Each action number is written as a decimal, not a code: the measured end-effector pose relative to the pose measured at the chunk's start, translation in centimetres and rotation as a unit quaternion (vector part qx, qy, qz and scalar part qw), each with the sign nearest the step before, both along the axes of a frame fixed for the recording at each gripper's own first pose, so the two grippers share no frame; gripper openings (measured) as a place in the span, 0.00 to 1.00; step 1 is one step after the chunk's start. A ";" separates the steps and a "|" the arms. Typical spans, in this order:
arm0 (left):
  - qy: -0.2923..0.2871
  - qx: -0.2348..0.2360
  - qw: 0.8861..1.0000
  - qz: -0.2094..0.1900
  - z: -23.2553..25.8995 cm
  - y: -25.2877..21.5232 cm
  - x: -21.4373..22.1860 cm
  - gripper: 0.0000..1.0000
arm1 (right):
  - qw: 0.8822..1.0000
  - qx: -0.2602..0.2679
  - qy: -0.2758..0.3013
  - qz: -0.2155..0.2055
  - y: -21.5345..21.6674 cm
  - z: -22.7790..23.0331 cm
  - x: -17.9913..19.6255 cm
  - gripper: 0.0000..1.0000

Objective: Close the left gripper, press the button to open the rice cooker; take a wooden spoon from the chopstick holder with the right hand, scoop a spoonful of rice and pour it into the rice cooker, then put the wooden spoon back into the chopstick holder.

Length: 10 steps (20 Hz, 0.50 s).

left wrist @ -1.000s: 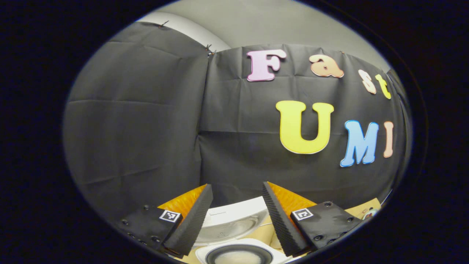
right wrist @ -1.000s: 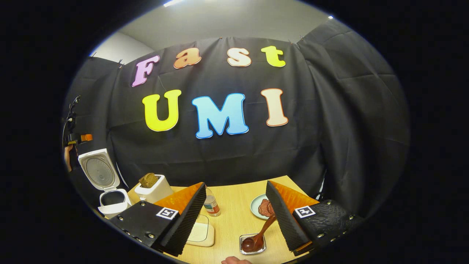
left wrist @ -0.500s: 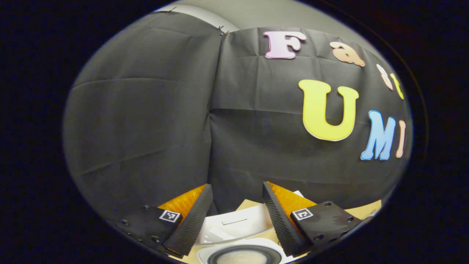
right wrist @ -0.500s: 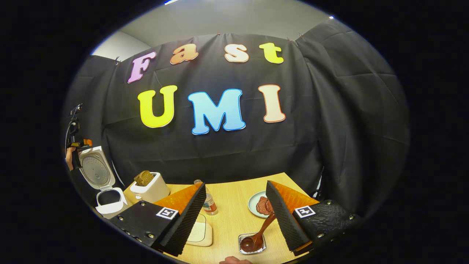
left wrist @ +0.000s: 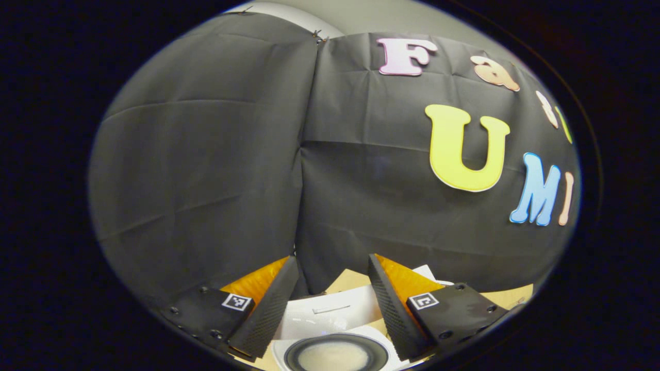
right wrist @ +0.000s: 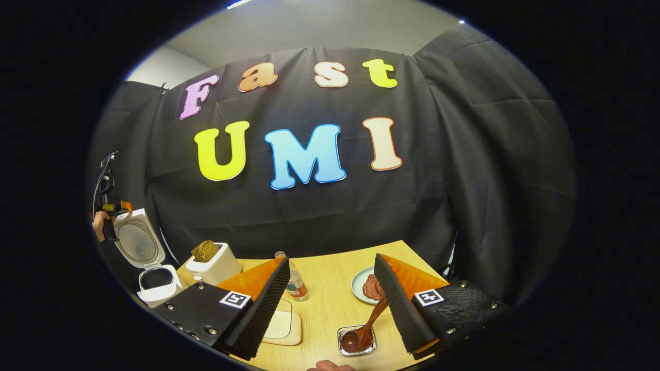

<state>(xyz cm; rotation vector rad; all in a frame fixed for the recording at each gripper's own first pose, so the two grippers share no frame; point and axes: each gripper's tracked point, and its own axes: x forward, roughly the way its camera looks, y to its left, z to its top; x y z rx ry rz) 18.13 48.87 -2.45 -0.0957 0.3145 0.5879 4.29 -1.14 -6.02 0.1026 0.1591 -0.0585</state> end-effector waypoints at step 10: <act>-0.003 0.013 1.000 0.015 -2.2 -6.1 -4.1 0.95 | 1.000 0.018 -0.016 0.000 -2.5 1.5 -1.7 0.99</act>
